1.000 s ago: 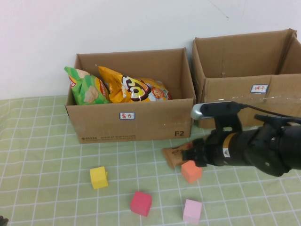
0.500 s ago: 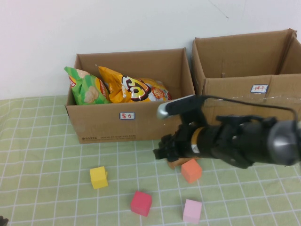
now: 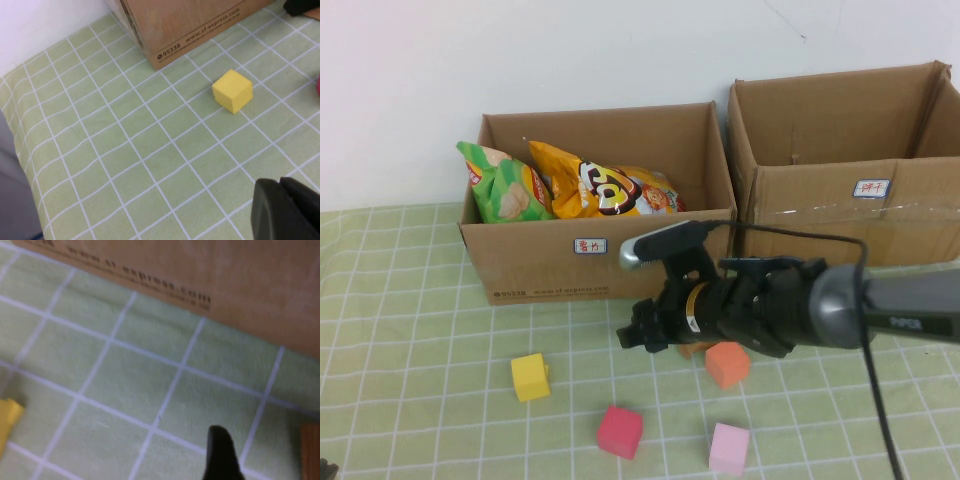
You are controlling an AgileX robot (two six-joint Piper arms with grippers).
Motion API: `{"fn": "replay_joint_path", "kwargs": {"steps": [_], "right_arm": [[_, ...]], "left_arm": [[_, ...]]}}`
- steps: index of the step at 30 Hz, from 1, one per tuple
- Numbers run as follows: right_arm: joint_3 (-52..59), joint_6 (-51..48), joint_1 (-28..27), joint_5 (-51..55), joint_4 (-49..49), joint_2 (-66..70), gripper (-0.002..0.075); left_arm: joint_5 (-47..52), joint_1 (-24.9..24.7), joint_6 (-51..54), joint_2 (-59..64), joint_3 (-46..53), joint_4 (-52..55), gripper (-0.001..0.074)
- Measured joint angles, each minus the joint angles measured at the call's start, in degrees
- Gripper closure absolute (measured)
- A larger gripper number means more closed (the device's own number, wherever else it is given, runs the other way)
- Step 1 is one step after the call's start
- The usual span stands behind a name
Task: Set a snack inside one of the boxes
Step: Pick up the biscuit
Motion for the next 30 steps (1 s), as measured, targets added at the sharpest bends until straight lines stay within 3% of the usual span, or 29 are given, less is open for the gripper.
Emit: {"fn": "replay_joint_path", "kwargs": {"steps": [8, 22, 26, 30], "right_arm": [[-0.65, -0.67, 0.13, 7.17, -0.13, 1.97, 0.0317], [-1.00, -0.77, 0.26, 35.24, 0.40, -1.72, 0.0318], [-0.65, 0.10, 0.26, 38.53, 1.49, -5.36, 0.0318], [-0.65, 7.11, 0.14, 38.53, -0.02, -9.62, 0.0318]], "left_arm": [[0.00, 0.00, 0.00, 0.00, 0.00, 0.00, 0.0736], [0.00, 0.00, 0.00, 0.00, 0.00, 0.00, 0.0736], [0.00, 0.00, 0.00, 0.00, 0.00, 0.00, 0.0736], [0.00, 0.00, 0.00, 0.00, 0.00, -0.21, 0.0736]]}}
